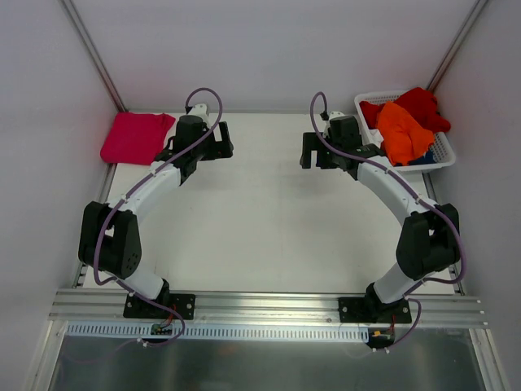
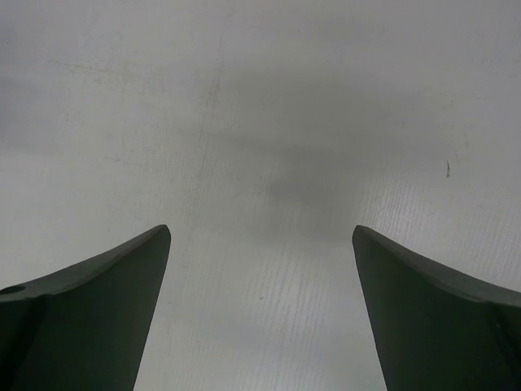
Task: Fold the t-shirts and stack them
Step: Grab the tshirt from the pile
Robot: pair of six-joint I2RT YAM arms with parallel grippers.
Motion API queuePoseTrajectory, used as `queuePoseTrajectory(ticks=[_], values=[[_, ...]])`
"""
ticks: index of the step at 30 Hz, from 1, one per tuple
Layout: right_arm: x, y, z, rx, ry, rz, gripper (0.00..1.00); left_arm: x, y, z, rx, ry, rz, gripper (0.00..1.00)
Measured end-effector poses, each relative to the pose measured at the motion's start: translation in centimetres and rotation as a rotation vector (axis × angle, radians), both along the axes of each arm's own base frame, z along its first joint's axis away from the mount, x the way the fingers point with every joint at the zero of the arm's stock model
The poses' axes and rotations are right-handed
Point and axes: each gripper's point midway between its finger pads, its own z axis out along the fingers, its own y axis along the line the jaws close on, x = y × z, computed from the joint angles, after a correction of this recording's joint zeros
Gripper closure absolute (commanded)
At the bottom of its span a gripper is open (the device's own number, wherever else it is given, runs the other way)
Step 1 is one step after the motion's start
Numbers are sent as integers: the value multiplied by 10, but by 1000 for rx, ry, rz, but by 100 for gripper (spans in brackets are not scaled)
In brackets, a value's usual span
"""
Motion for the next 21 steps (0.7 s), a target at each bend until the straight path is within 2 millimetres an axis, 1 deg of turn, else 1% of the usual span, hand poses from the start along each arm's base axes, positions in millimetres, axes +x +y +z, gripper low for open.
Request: queuePoseTrajectory(ticks=[16, 19, 21], values=[[0, 1, -1, -5, -6, 9, 1, 0, 0, 0, 1, 0, 0, 1], [0, -2, -4, -25, -9, 12, 1, 0, 0, 0, 1, 0, 0, 1], [3, -9, -2, -58, -21, -3, 0, 0, 0, 0, 1, 0, 0, 1]])
